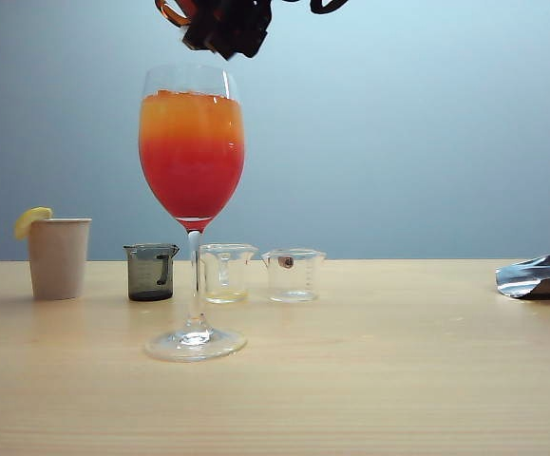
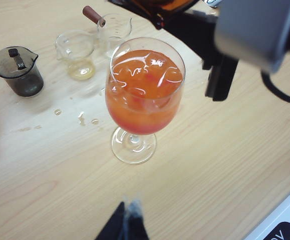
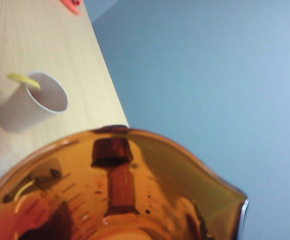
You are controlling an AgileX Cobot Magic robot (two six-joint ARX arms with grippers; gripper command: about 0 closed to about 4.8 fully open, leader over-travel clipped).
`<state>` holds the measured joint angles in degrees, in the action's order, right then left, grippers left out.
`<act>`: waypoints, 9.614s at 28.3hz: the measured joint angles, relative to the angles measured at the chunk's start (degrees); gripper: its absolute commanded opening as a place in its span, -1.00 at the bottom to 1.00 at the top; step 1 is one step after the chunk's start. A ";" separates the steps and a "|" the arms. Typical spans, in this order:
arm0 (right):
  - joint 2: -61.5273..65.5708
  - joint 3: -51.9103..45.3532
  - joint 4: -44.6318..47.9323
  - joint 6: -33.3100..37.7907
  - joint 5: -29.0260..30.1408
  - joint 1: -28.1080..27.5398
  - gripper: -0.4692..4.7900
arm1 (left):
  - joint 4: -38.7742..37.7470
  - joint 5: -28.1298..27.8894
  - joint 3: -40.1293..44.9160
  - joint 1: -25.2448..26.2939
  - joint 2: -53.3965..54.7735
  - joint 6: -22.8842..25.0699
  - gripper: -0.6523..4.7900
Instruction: Pick up the fourth measuring cup from the left, pour the grenadine inside into the goblet, and finally put the measuring cup back in its original place.
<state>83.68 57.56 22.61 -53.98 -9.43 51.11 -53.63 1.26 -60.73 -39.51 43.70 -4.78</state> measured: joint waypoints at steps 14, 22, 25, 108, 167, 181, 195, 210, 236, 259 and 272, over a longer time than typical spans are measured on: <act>-2.54 0.02 -2.95 25.70 -1.49 -0.24 -0.28 | 0.00 0.00 0.00 0.00 0.00 0.00 -0.78; -4.11 -0.02 -6.71 44.81 -1.42 -3.04 -0.28 | 0.00 0.00 0.00 0.00 0.00 0.00 -0.78; -4.98 -0.04 -7.96 49.68 -0.92 -4.68 -0.28 | 0.00 0.00 0.00 0.00 0.00 0.00 -0.78; 35.45 -6.08 26.49 58.51 0.46 -28.89 1.00 | 0.00 0.00 0.00 0.00 0.00 0.00 -0.78; 9.88 -16.17 9.14 57.83 0.46 -28.57 0.97 | 0.00 0.00 0.00 0.00 0.00 0.00 -0.78; -18.82 -17.42 -23.19 58.40 3.74 -28.55 -0.84 | 0.00 0.00 0.00 0.00 0.00 0.04 -0.78; -55.52 -18.97 -49.29 57.09 8.02 -28.55 -0.84 | 3.69 0.20 1.84 0.00 -1.77 -1.25 -0.78; -77.99 -30.03 -52.52 58.47 8.15 -28.55 -0.84 | 29.22 2.21 29.88 0.00 -30.75 -3.87 -0.78; -83.65 -57.33 -33.03 63.06 4.66 -28.55 -0.84 | 54.01 2.36 60.39 0.00 -39.08 -9.57 -0.78; -83.60 -57.29 -32.68 63.36 1.92 -28.68 -0.52 | 50.25 11.30 60.35 37.13 -42.86 -9.40 -0.78; -83.60 -57.29 -32.59 63.36 1.05 -46.31 -0.52 | 49.94 1.57 60.33 50.45 -43.63 -9.38 -0.78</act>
<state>0.08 0.27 -9.98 9.39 -8.38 4.80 -3.68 2.83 -0.40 10.94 0.08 -14.15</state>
